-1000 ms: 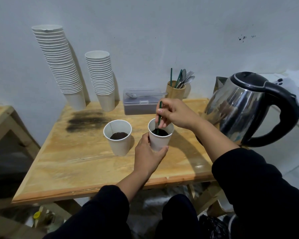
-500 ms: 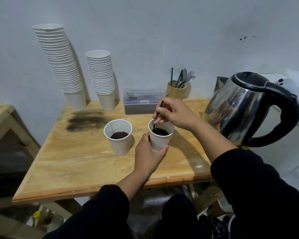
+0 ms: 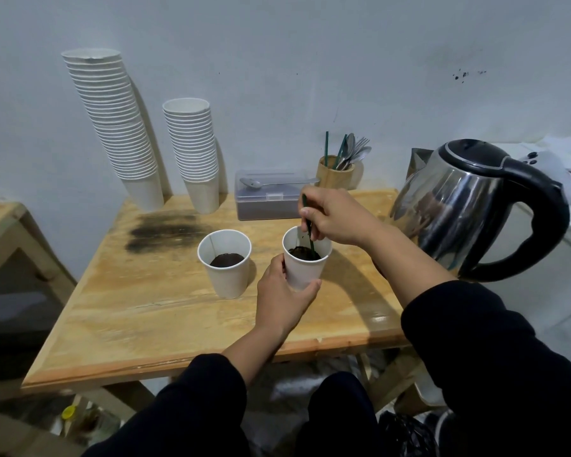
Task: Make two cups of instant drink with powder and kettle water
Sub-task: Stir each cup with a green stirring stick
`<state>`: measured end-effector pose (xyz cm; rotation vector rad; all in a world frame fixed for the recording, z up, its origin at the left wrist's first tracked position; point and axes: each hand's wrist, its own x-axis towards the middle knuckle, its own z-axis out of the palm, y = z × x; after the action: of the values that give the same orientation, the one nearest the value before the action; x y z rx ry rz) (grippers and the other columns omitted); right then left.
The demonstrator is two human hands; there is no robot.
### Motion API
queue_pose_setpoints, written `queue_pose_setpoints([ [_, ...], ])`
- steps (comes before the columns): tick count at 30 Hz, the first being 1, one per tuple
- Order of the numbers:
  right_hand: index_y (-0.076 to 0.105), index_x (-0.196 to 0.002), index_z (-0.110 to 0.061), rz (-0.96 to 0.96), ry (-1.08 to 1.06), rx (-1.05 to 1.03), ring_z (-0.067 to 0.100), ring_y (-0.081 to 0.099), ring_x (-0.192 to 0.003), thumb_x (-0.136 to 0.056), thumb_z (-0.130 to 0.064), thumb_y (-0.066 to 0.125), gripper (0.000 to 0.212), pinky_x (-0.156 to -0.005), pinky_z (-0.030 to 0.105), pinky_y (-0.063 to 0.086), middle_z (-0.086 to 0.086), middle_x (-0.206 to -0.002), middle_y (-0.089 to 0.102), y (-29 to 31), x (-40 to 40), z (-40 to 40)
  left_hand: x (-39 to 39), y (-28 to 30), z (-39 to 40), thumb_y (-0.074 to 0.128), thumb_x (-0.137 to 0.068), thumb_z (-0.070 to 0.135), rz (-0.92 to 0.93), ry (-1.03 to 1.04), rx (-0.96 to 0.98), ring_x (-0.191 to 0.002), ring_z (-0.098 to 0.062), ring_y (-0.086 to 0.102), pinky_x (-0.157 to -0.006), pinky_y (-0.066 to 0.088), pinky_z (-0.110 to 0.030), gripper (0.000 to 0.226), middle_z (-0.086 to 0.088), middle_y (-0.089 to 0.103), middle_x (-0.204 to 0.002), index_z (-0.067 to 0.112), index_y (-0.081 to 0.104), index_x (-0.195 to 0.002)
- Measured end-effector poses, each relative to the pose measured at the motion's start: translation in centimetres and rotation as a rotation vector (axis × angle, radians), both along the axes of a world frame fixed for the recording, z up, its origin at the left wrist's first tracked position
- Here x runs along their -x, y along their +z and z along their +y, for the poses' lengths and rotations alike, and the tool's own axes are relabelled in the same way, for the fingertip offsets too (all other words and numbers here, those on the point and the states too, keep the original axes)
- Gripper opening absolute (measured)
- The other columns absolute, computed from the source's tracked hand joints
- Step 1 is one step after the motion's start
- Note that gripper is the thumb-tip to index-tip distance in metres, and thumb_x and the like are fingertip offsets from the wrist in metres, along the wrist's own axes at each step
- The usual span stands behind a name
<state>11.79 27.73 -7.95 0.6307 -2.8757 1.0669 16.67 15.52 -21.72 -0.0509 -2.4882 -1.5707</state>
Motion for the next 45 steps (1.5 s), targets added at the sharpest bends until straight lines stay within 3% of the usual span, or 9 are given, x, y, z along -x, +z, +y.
queue_pose_setpoints([
  [3,0.047,-0.079,-0.014,-0.058,-0.015,0.13,0.013,0.059,-0.048,-0.096,-0.006,0.044,0.019,-0.053,0.027,0.053,0.008,-0.072,0.066,-0.3,0.0,0.1,0.0,0.0,-0.1,0.078,-0.068,0.041,-0.005,-0.001,0.011,-0.101,-0.008,0.057,-0.084,0.051,-0.025,0.063,0.007,0.061,-0.114,0.023,0.051,-0.122],
  [6,0.054,-0.094,-0.009,-0.099,-0.049,0.243,0.015,0.06,-0.05,-0.094,-0.008,0.05,0.004,-0.055,0.03,0.055,0.006,-0.076,0.067,-0.7,-0.1,0.4,-0.1,0.2,0.0,0.078,-0.069,0.042,-0.004,-0.003,0.013,-0.102,-0.008,0.057,-0.086,0.052,-0.028,0.063,0.007,0.061,-0.115,0.023,0.05,-0.122],
  [11,0.059,-0.116,-0.015,-0.037,-0.167,0.225,0.024,0.068,-0.061,-0.088,-0.025,0.062,0.029,-0.058,0.027,0.057,-0.006,-0.094,0.065,-1.5,-0.1,1.2,-0.4,0.8,0.0,0.078,-0.068,0.044,0.006,0.003,-0.033,-0.107,-0.007,0.055,-0.091,0.052,-0.031,0.072,0.009,0.059,-0.123,0.026,0.046,-0.129],
  [16,0.062,-0.113,-0.016,0.045,-0.225,0.24,0.014,0.069,-0.072,-0.09,-0.028,0.059,0.027,-0.065,0.025,0.055,-0.002,-0.098,0.066,-1.7,-0.1,1.5,-0.8,1.3,0.0,0.081,-0.065,0.05,-0.028,-0.001,-0.129,-0.117,-0.003,0.053,-0.098,0.05,-0.034,0.086,0.012,0.054,-0.133,0.029,0.038,-0.136],
  [21,0.065,-0.107,-0.015,0.059,-0.27,0.275,0.018,0.069,-0.082,-0.09,-0.026,0.058,0.021,-0.073,0.03,0.054,0.003,-0.094,0.071,-1.8,-0.2,2.0,-1.5,1.7,-0.1,0.082,-0.065,0.047,-0.011,0.002,-0.161,-0.124,-0.005,0.05,-0.105,0.045,-0.033,0.091,0.007,0.049,-0.141,0.024,0.036,-0.14],
  [31,0.064,-0.109,-0.015,0.056,-0.32,0.3,0.015,0.068,-0.085,-0.093,-0.024,0.053,0.021,-0.079,0.034,0.055,0.004,-0.098,0.071,-1.8,-1.2,2.6,-2.4,3.0,-0.1,0.072,-0.08,0.038,0.075,0.01,-0.147,-0.123,-0.012,0.05,-0.1,0.043,-0.027,0.07,0.003,0.049,-0.141,0.021,0.039,-0.14],
  [39,0.065,-0.104,-0.018,0.046,-0.341,0.302,0.018,0.067,-0.087,-0.092,-0.026,0.054,0.019,-0.083,0.042,0.055,0.003,-0.093,0.071,-1.6,-1.1,2.2,-4.1,5.0,-1.0,0.066,-0.087,0.023,0.29,0.041,-0.11,-0.119,-0.003,0.048,-0.093,0.035,-0.003,0.052,0.013,0.048,-0.129,0.019,0.044,-0.135],
  [42,0.065,-0.103,-0.017,0.05,-0.33,0.29,0.02,0.067,-0.088,-0.092,-0.026,0.053,0.018,-0.085,0.044,0.055,0.005,-0.094,0.071,-1.3,-0.9,1.7,-4.4,5.9,-2.5,0.062,-0.084,0.024,0.388,0.062,-0.091,-0.115,0.008,0.048,-0.094,0.037,-0.003,0.051,0.009,0.051,-0.129,0.022,0.044,-0.132],
  [45,0.066,-0.101,-0.019,0.052,-0.322,0.297,0.02,0.067,-0.09,-0.092,-0.025,0.054,0.016,-0.086,0.045,0.054,0.002,-0.092,0.07,-1.2,-0.8,0.9,-4.5,6.1,-4.0,0.063,-0.08,0.021,0.485,0.153,-0.031,-0.109,-0.003,0.049,-0.093,0.042,-0.013,0.052,0.011,0.047,-0.124,0.023,0.044,-0.128],
])
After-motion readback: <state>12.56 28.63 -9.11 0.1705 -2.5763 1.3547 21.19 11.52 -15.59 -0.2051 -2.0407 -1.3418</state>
